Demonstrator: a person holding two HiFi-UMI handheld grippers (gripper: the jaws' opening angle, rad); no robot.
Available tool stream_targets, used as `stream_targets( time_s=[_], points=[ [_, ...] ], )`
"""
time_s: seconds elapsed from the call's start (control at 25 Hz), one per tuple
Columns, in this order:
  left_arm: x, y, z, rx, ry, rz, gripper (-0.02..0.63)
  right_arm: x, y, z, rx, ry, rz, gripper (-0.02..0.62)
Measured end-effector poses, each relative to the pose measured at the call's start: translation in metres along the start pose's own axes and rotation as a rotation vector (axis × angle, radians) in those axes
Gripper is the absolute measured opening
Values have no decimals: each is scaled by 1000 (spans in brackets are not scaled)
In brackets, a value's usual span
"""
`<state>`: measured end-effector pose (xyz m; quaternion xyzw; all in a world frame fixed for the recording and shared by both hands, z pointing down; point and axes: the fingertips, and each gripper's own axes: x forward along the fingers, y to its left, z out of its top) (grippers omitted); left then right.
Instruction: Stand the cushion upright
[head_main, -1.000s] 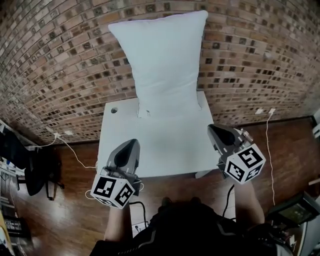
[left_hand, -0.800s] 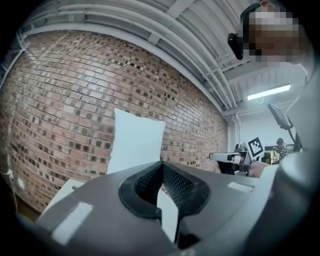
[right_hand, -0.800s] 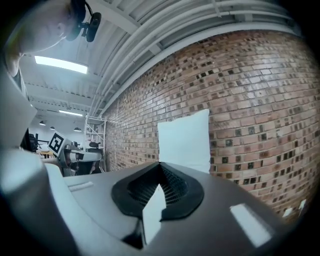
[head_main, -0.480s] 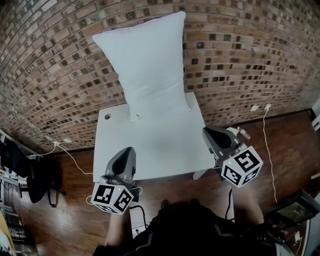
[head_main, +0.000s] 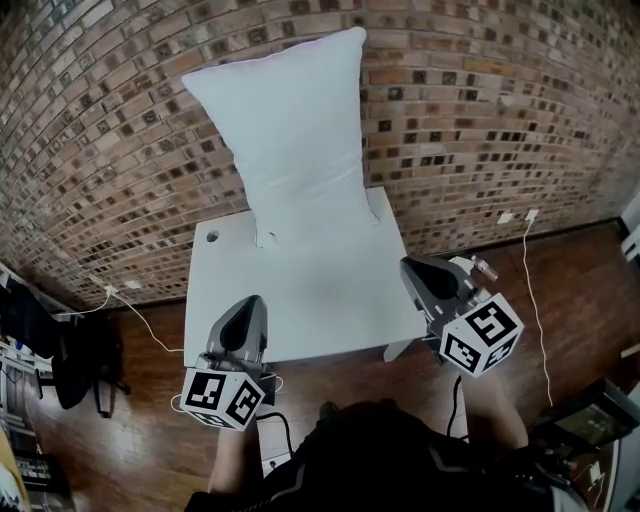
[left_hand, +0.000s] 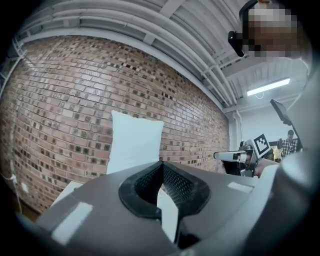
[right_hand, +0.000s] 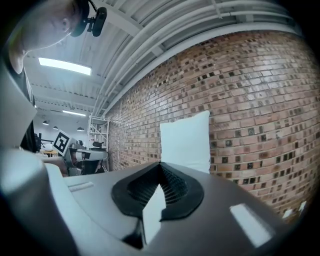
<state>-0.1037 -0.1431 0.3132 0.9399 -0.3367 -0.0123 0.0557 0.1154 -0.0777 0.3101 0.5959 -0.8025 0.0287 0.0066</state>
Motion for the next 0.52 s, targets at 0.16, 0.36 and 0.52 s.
stream_targets(
  time_s=[0.16,0.36,0.52],
  points=[
    [-2,0,2,-1,-6,4,3,-1,0,1,-2,-3,-5,5],
    [-4,3,5,7,-19,15,3,-2,-6,0,10,-10,-24,5],
    [-3,3,5,13,-16,10,3,-2,-9,1,15,-10,-35,5]
  ],
)
